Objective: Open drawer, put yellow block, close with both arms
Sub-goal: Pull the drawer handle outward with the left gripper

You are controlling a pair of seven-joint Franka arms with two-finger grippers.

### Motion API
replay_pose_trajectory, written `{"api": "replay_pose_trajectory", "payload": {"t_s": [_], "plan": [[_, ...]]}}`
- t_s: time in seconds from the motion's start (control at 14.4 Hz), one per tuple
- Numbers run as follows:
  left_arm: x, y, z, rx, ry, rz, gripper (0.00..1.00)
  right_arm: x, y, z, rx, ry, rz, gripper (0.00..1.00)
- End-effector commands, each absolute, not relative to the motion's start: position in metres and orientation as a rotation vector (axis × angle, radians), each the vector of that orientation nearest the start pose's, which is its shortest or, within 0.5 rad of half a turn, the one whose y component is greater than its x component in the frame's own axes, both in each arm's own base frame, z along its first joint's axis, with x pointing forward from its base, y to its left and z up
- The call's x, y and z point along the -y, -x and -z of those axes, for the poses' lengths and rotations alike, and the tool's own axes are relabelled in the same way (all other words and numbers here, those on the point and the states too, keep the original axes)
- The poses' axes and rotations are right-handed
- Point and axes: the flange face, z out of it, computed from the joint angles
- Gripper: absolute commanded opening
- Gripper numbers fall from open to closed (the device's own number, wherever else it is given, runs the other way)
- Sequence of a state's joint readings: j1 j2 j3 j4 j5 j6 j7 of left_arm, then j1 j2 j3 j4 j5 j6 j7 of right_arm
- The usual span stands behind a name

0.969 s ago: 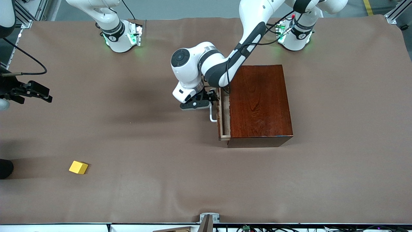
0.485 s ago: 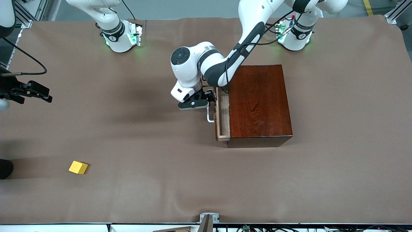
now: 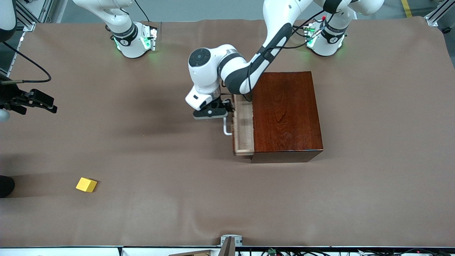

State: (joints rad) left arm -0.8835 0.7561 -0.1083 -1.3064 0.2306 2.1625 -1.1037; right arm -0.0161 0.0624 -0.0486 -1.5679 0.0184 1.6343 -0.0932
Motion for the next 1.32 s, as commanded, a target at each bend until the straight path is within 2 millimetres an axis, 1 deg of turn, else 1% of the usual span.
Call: {"api": "replay_pose_trajectory", "payload": {"t_s": [0.0, 0.21, 0.28, 0.42, 0.48, 0.55, 0.62, 0.69, 0.76, 0.83, 0.97, 1.04, 1.11, 1.25], "plan": [[0.639, -0.426, -0.306, 0.039, 3.24, 0.302, 1.0, 0.037, -0.576, -0.602, 0.047, 3.131, 0.023, 1.0], [0.644, -0.424, -0.309, 0.048, 3.275, 0.328, 1.0, 0.038, -0.577, -0.602, 0.037, 3.129, 0.033, 1.0], [0.648, -0.421, -0.311, 0.046, 3.292, 0.331, 1.0, 0.039, -0.578, -0.603, 0.035, 3.13, 0.038, 1.0], [0.648, -0.422, -0.319, 0.047, 3.299, 0.347, 1.0, 0.042, -0.582, -0.596, 0.036, 3.143, 0.027, 1.0], [0.645, -0.424, -0.325, 0.052, 3.295, 0.355, 1.0, 0.043, -0.589, -0.587, 0.044, 3.148, 0.021, 1.0], [0.643, -0.427, -0.335, 0.054, 3.298, 0.373, 1.0, 0.048, -0.598, -0.573, 0.038, 3.153, 0.013, 1.0], [0.638, -0.432, -0.343, 0.07, 3.296, 0.381, 1.0, 0.058, -0.611, -0.566, 0.009, 3.155, 0.051, 1.0], [0.634, -0.433, -0.351, 0.081, 3.284, 0.376, 1.0, 0.069, -0.625, -0.557, -0.019, 3.157, 0.075, 1.0], [0.629, -0.435, -0.363, 0.093, 3.269, 0.377, 1.0, 0.08, -0.643, -0.546, -0.047, 3.159, 0.09, 1.0], [0.626, -0.435, -0.371, 0.1, 3.253, 0.367, 1.0, 0.092, -0.658, -0.541, -0.078, 3.159, 0.109, 1.0], [0.612, -0.449, -0.388, 0.149, 3.253, 0.379, 1.0, 0.111, -0.68, -0.53, -0.117, 3.16, 0.128, 1.0], [0.603, -0.459, -0.404, 0.193, 3.261, 0.396, 1.0, 0.116, -0.692, -0.52, -0.129, 3.16, 0.128, 1.0], [0.586, -0.475, -0.419, 0.268, 3.262, 0.395, 1.0, 0.12, -0.703, -0.505, -0.134, 3.163, 0.115, 1.0], [0.553, -0.502, -0.454, 0.376, 3.265, 0.417, 1.0, 0.124, -0.716, -0.462, -0.185, 3.16, 0.05, 1.0]]}}
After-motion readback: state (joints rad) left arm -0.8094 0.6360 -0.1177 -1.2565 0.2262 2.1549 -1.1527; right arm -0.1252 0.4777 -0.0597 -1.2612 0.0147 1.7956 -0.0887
